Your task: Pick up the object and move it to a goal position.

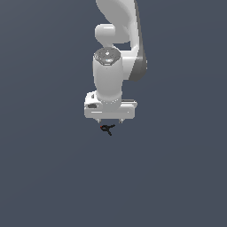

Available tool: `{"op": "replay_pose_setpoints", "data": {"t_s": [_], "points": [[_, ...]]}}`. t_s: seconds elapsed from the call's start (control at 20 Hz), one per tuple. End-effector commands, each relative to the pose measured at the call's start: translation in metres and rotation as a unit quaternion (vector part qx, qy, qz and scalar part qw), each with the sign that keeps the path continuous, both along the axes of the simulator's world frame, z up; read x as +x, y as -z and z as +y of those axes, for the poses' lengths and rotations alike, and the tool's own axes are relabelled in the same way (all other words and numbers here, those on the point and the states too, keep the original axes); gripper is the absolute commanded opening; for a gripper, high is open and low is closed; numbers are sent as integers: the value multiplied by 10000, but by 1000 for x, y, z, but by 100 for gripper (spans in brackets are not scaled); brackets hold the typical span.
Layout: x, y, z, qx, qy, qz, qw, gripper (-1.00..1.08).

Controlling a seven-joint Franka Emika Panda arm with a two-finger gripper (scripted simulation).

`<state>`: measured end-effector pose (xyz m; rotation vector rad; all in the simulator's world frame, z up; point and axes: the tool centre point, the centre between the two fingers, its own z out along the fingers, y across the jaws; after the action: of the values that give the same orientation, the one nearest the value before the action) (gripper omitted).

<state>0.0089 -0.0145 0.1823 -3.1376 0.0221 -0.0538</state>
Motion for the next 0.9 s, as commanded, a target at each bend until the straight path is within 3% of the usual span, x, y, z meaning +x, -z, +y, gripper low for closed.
{"op": "replay_pose_setpoints", "data": {"t_s": [0.0,0.4,0.85], "points": [[0,0,0,0,0,0,10000,100],[5,-12,-33,-151,98,-167,9997,100],[3,-9,-33,-159,-38,-155,9997,100]]}}
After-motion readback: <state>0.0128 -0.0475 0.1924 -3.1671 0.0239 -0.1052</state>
